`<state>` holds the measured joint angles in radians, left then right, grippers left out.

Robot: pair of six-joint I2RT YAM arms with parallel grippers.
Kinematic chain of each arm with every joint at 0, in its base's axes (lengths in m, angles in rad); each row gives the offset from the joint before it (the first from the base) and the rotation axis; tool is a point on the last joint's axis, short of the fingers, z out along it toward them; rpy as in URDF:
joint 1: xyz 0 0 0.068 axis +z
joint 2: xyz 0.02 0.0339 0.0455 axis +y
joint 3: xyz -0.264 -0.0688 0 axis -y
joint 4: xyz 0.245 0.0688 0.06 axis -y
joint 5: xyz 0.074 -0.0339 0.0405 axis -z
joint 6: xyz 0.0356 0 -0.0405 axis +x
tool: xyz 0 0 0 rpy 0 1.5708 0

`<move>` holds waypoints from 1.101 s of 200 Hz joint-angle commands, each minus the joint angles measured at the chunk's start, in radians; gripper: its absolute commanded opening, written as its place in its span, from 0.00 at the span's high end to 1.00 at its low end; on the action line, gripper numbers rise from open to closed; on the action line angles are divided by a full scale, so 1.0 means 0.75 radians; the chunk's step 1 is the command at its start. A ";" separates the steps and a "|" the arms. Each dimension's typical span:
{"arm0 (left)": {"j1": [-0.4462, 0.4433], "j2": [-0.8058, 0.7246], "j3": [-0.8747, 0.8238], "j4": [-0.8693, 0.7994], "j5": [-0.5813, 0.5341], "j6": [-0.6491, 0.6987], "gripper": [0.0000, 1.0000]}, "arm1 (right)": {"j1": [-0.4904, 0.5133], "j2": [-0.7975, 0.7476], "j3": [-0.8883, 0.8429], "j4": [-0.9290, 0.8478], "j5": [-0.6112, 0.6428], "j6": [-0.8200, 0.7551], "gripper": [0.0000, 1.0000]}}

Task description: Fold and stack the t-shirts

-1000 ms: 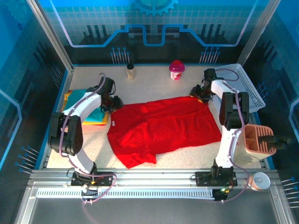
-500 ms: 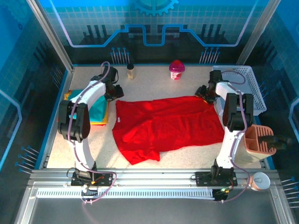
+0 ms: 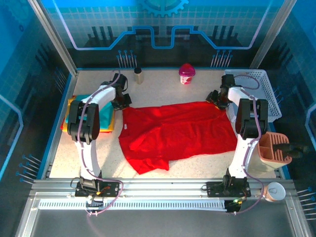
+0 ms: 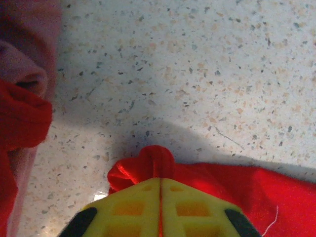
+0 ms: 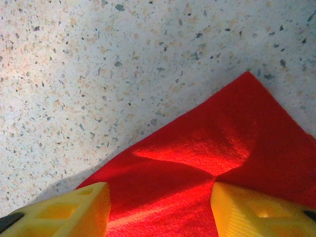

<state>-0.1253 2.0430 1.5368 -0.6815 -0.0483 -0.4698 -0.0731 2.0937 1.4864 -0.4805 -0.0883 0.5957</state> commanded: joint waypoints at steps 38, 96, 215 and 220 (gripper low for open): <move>0.060 -0.076 0.025 -0.082 -0.113 0.038 1.00 | -0.033 -0.019 -0.038 -0.058 0.081 0.038 0.45; 0.161 -0.138 -0.048 -0.014 -0.059 0.012 1.00 | -0.043 -0.035 -0.047 -0.047 0.084 0.053 0.46; 0.078 -0.048 -0.083 0.092 0.179 -0.015 0.72 | -0.041 -0.016 -0.057 -0.021 0.032 0.038 0.47; 0.075 -0.044 -0.082 0.093 0.181 -0.014 0.72 | -0.042 -0.016 -0.056 -0.022 0.032 0.039 0.47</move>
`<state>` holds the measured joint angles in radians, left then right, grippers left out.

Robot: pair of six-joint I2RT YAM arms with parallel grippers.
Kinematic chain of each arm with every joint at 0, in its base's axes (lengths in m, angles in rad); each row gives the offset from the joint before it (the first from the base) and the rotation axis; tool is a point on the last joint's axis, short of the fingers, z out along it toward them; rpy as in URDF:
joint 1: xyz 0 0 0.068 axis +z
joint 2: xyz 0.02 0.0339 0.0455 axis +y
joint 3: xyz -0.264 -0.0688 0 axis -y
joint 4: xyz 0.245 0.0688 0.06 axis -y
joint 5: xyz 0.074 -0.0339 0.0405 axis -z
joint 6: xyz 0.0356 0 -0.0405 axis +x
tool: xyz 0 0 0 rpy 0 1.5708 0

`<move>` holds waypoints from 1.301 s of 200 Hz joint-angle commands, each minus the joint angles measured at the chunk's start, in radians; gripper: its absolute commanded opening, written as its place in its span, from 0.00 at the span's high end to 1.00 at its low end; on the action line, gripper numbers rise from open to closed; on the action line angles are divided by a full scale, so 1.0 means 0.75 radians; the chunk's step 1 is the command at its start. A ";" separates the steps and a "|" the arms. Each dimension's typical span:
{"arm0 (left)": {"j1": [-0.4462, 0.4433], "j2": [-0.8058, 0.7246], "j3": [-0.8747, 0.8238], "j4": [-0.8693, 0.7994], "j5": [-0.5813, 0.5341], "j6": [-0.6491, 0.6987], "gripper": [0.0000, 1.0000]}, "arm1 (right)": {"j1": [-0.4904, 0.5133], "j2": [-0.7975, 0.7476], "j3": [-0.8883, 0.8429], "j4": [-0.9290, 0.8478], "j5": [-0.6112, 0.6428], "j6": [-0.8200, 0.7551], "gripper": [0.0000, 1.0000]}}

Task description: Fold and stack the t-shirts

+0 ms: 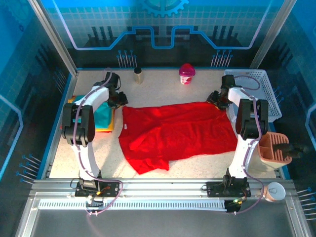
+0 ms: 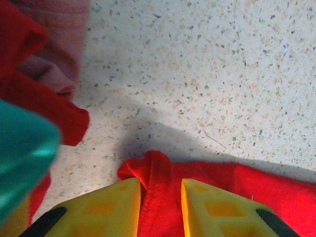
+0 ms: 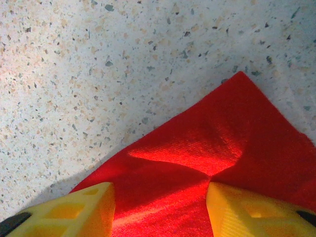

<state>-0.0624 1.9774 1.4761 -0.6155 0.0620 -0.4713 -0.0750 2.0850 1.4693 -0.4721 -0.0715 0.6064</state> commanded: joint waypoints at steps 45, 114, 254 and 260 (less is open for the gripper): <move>-0.029 0.084 0.040 -0.019 0.032 -0.004 0.75 | -0.039 0.004 -0.025 -0.030 0.003 0.029 0.47; -0.027 0.103 0.072 -0.045 -0.019 0.001 1.00 | -0.040 0.004 -0.032 -0.031 0.010 0.028 0.47; 0.101 0.033 0.101 -0.123 -0.084 0.028 0.83 | -0.043 -0.062 -0.064 -0.015 0.047 0.046 0.49; 0.101 0.028 0.108 -0.127 -0.074 0.027 0.76 | -0.037 -0.073 -0.064 -0.004 0.019 0.036 0.48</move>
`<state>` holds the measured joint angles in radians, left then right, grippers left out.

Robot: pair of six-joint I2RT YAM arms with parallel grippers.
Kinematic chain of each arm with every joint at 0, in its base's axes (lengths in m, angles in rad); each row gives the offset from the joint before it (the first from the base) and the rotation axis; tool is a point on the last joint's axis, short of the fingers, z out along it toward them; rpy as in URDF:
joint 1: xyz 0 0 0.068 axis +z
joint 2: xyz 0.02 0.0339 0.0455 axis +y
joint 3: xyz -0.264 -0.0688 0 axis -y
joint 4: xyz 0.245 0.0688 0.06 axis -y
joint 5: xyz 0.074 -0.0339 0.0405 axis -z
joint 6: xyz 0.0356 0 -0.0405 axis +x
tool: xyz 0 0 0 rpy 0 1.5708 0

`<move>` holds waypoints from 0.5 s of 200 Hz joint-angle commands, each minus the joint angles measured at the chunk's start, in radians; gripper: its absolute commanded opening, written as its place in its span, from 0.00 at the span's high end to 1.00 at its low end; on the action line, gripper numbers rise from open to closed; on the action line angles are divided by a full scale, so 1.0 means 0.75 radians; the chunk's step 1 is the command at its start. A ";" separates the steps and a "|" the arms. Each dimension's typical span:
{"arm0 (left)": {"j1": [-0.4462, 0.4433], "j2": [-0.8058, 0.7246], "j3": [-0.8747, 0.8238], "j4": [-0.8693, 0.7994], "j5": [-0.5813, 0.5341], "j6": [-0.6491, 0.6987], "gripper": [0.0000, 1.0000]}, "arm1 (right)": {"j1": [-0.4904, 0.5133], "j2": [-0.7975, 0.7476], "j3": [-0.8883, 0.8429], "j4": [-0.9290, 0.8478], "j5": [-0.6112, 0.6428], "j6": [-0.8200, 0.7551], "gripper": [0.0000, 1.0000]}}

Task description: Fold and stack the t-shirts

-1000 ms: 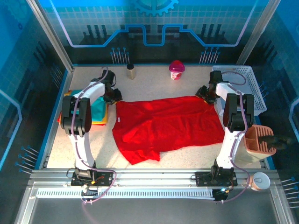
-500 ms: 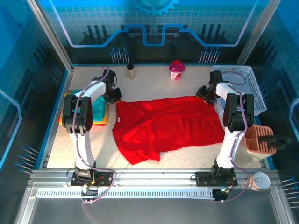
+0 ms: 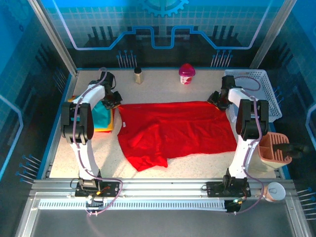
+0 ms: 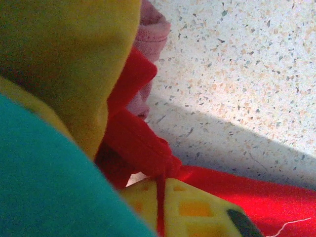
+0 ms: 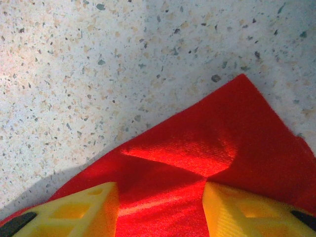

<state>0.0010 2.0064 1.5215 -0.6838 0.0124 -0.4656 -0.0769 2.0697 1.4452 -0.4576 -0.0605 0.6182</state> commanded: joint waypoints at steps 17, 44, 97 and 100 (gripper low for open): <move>0.004 -0.047 0.053 -0.040 0.016 0.012 0.69 | -0.014 -0.096 -0.028 -0.004 -0.029 -0.008 0.42; -0.046 -0.109 0.080 -0.074 0.014 0.025 0.62 | 0.041 -0.155 0.005 -0.030 0.001 -0.071 0.31; -0.232 -0.221 -0.052 -0.059 0.003 -0.015 0.59 | 0.167 -0.260 0.008 -0.159 0.128 -0.175 0.12; -0.245 -0.224 -0.062 -0.057 0.000 -0.021 0.59 | 0.172 -0.268 0.000 -0.160 0.127 -0.177 0.12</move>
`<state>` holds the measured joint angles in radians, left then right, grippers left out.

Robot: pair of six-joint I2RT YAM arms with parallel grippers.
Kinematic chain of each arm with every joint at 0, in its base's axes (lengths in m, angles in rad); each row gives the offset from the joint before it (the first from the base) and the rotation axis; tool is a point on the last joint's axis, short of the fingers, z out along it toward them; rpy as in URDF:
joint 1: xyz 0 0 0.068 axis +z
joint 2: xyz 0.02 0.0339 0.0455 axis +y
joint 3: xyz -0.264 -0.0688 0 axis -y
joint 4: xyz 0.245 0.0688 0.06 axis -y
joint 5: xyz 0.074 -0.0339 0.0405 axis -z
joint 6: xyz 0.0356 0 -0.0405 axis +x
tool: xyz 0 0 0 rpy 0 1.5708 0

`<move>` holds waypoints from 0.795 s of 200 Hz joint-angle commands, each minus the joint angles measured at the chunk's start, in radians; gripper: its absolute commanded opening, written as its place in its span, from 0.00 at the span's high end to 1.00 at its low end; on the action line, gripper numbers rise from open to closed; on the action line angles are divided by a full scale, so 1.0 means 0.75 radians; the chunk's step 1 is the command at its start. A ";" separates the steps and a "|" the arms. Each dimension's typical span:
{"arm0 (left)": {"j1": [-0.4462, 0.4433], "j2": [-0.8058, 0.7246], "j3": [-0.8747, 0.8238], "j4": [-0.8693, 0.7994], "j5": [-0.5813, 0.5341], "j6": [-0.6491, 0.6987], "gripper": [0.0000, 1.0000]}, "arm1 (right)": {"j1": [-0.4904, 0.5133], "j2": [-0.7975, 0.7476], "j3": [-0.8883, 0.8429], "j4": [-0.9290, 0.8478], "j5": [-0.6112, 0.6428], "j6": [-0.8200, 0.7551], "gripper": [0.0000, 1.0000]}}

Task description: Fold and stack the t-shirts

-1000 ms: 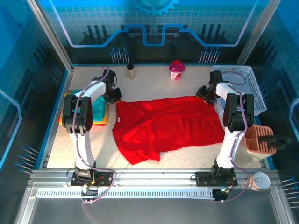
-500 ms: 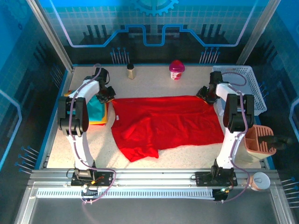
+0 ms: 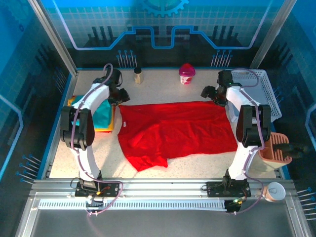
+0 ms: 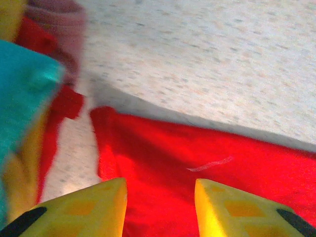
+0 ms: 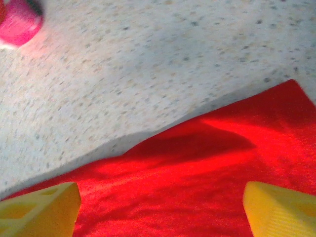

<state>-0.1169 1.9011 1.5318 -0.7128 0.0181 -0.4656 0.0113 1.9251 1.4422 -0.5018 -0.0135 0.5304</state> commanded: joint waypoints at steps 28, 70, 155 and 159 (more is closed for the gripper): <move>-0.187 -0.077 -0.182 0.044 0.013 -0.075 0.58 | 0.118 -0.128 -0.104 -0.101 0.051 -0.052 0.12; -0.220 0.080 -0.179 0.061 0.044 -0.079 0.59 | 0.195 -0.053 -0.213 -0.041 0.028 0.023 0.12; -0.110 0.441 0.208 -0.148 -0.051 0.090 0.61 | 0.241 0.245 0.063 -0.114 0.030 0.048 0.15; -0.105 0.447 0.222 -0.152 -0.056 0.095 0.61 | 0.241 0.253 0.078 -0.121 0.034 0.048 0.15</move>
<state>-0.2409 2.1727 1.6436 -0.7681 0.0154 -0.4503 0.1783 2.0502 1.4460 -0.5449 0.0196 0.5499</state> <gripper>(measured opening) 0.395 0.853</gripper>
